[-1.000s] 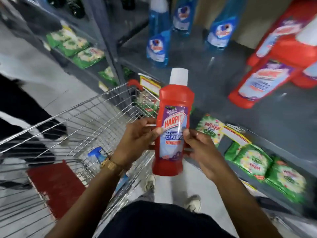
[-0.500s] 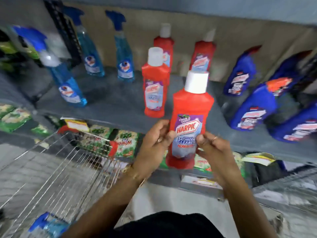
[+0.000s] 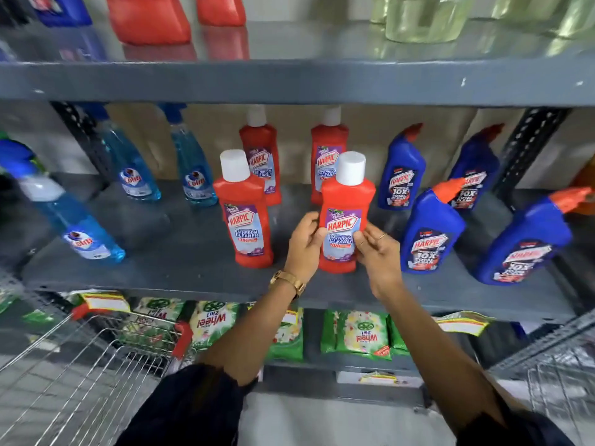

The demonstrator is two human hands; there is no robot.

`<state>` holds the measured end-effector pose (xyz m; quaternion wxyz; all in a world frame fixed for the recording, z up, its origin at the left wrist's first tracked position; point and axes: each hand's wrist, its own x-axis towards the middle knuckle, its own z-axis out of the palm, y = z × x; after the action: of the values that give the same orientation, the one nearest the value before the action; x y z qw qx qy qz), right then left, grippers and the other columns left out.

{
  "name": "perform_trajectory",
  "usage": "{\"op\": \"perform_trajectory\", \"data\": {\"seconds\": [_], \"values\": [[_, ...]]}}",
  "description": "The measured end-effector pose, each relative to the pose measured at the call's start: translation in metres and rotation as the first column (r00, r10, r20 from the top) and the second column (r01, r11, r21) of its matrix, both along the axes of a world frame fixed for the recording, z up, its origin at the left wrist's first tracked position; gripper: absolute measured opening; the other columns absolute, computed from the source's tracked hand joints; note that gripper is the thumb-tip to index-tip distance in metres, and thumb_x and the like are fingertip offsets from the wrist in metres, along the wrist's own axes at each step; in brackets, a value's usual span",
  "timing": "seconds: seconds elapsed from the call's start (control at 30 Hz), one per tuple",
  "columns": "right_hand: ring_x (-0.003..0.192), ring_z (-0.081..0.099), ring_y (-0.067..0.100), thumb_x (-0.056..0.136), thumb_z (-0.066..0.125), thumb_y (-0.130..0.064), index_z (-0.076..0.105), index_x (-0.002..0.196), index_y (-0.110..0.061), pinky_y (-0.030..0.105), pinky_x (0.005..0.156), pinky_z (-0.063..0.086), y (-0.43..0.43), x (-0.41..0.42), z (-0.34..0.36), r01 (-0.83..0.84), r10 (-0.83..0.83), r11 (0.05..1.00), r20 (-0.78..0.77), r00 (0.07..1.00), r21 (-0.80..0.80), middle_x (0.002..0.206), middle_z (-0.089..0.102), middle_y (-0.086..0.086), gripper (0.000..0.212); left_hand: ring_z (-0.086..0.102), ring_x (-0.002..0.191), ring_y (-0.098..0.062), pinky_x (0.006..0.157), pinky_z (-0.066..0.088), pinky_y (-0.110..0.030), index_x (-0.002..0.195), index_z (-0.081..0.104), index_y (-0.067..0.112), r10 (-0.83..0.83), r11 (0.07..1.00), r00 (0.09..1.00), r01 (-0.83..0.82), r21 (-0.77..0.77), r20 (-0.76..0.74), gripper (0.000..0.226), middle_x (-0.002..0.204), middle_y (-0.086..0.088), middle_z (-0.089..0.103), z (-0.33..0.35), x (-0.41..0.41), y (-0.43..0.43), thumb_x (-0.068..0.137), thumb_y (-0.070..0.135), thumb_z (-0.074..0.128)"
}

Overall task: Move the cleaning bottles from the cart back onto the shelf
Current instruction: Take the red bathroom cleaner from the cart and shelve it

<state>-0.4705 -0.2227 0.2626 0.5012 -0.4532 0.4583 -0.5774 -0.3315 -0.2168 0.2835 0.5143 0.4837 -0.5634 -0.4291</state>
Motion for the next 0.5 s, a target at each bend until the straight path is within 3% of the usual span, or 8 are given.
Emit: {"op": "perform_trajectory", "data": {"seconds": [0.07,0.2,0.3,0.4,0.5], "values": [[0.098,0.067,0.019,0.091,0.056,-0.008,0.059,0.121,-0.011,0.039,0.089,0.056,-0.027,0.005,0.003,-0.023,0.023,1.000,-0.018,1.000,-0.002,0.119,0.066,0.017,0.030,0.061,0.107,-0.042,0.094,0.051,-0.051,0.114,0.048,-0.013,0.058,0.998,0.998,-0.058,-0.016,0.011,0.041,0.115,-0.032,0.061,0.002,0.005,-0.024,0.087,0.018,0.045],[0.111,0.062,0.033,0.092,0.055,-0.009,0.054,0.128,-0.001,0.051,0.097,0.049,-0.031,0.003,0.006,0.002,-0.002,1.000,-0.037,0.999,0.001,0.126,0.062,0.022,0.037,0.061,0.111,-0.040,0.096,0.052,-0.051,0.117,0.048,-0.010,0.038,0.999,0.998,-0.039,0.000,0.058,0.035,0.119,-0.029,0.061,0.000,0.006,-0.033,0.093,0.015,0.048],[0.117,0.060,0.028,0.091,0.058,-0.013,0.053,0.129,-0.008,0.045,0.100,0.049,-0.015,-0.003,0.001,0.062,-0.062,0.998,-0.039,0.997,0.001,0.128,0.062,0.016,0.039,0.060,0.117,-0.034,0.100,0.050,-0.049,0.127,0.047,-0.004,-0.004,0.999,1.000,0.003,0.044,0.024,0.035,0.126,-0.025,0.060,-0.006,0.001,-0.025,0.095,0.007,0.051],[0.125,0.054,0.014,0.090,0.061,-0.020,0.050,0.133,-0.012,0.037,0.106,0.044,0.015,0.010,-0.006,0.301,-0.303,0.953,-0.073,0.950,-0.045,0.137,0.055,0.008,0.045,0.057,0.122,-0.023,0.101,0.048,-0.027,0.134,0.046,0.004,0.020,0.999,1.000,-0.021,0.031,0.022,0.043,0.131,-0.017,0.059,-0.011,0.014,-0.003,0.092,0.009,0.056],[0.108,0.061,0.017,0.095,0.054,-0.028,0.059,0.113,-0.015,0.031,0.096,0.048,0.059,0.042,-0.023,0.373,-0.402,0.911,-0.175,0.899,-0.180,0.116,0.064,0.009,0.023,0.064,0.109,-0.015,0.093,0.051,-0.023,0.130,0.050,0.010,0.040,0.999,0.999,-0.040,0.012,0.015,0.038,0.119,-0.009,0.067,-0.021,0.048,0.035,0.093,0.012,0.056]]}}
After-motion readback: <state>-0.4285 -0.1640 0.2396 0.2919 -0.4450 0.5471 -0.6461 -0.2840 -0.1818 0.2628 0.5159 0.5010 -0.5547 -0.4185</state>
